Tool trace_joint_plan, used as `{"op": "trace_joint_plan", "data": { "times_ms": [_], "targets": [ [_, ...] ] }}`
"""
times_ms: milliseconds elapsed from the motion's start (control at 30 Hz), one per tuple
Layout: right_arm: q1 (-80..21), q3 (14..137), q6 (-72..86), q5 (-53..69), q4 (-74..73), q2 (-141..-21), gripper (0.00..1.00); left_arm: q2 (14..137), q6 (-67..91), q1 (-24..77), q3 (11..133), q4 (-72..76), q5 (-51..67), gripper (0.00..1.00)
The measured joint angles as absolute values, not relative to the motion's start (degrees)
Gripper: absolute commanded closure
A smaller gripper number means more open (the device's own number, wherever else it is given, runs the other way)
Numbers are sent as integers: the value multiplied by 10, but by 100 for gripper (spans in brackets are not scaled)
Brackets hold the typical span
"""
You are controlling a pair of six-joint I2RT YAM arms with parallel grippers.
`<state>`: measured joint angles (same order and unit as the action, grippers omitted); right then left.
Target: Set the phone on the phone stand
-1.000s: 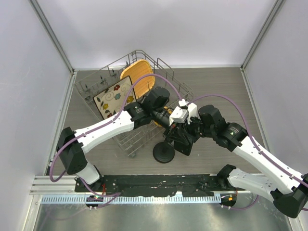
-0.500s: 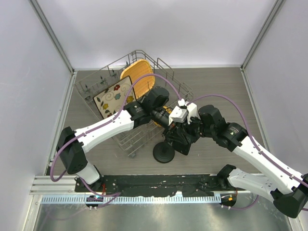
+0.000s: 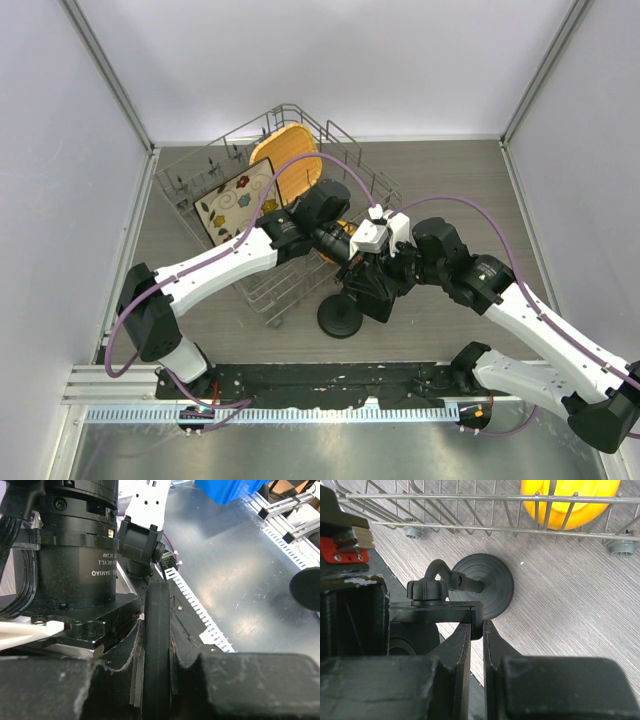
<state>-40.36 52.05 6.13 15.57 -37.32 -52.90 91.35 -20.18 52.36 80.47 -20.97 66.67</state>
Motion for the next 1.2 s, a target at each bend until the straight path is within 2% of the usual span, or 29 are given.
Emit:
{"op": "trace_joint_plan", "data": {
  "times_ms": [567,733,933,1100,1200],
  "targets": [
    [-400,522,61,154,-370,-531,99,914,-215,524,802,-231,654,100],
    [-399,522,65,141,-368,-528,99,905,-197,524,790,-221,619,100],
    [-397,522,105,84,-365,-515,99,831,-85,545,703,-101,443,100],
    [-415,531,190,-41,-418,-484,99,776,-74,647,631,-2,175,100],
    [-474,538,264,-162,-486,-460,100,785,-76,706,624,20,50,100]
  ]
}}
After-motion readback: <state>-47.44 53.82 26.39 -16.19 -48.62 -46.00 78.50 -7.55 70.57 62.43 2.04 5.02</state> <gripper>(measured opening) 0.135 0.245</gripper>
